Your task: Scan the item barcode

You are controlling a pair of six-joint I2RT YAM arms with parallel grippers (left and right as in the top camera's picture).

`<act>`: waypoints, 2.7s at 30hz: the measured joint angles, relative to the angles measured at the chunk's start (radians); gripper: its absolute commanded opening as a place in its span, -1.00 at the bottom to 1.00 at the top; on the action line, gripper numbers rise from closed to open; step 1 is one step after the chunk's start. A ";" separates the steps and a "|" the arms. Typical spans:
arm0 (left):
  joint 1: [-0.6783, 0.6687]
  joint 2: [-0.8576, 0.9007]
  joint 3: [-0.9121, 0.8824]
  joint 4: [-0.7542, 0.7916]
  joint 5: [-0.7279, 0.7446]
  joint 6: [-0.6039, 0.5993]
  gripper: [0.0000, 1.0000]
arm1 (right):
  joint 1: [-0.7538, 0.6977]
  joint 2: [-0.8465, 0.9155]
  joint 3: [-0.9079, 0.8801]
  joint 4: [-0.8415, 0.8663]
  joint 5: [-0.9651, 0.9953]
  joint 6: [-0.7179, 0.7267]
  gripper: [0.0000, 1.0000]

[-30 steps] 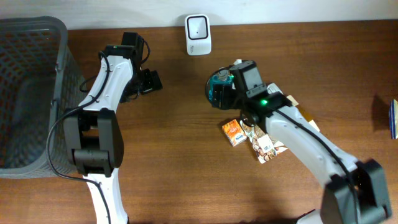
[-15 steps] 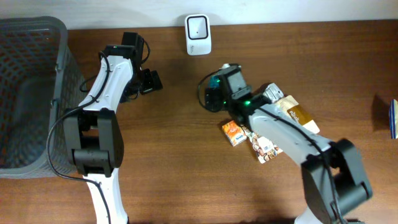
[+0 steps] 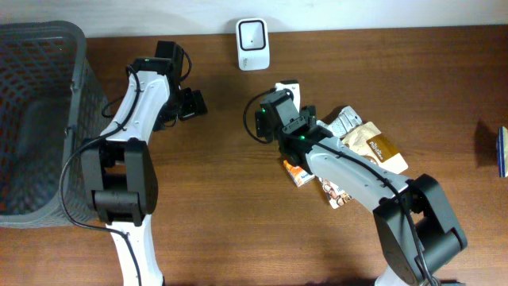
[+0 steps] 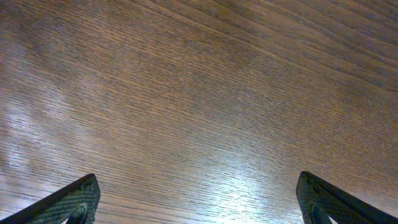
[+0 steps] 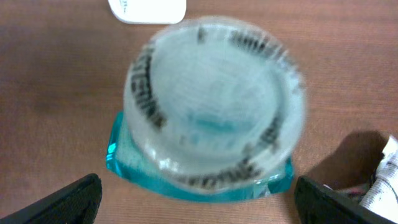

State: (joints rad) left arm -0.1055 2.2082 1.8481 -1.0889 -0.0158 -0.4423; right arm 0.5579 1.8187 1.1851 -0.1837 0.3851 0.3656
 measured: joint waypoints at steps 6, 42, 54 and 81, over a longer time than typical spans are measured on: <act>0.000 0.000 0.000 0.000 0.000 0.000 0.98 | 0.000 0.000 0.000 0.073 0.026 0.001 0.97; 0.000 0.000 0.000 0.000 0.000 0.000 0.98 | -0.022 0.066 0.000 0.171 0.041 0.002 0.67; 0.000 0.000 0.000 0.000 0.000 0.000 0.98 | -0.023 0.084 0.000 0.207 0.040 0.027 0.47; 0.000 0.000 0.000 0.000 0.000 0.000 0.98 | -0.039 0.058 0.296 -0.326 -0.112 -0.008 0.25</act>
State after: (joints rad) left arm -0.1055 2.2082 1.8481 -1.0893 -0.0158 -0.4423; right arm 0.5190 1.8763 1.4815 -0.5098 0.2733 0.3576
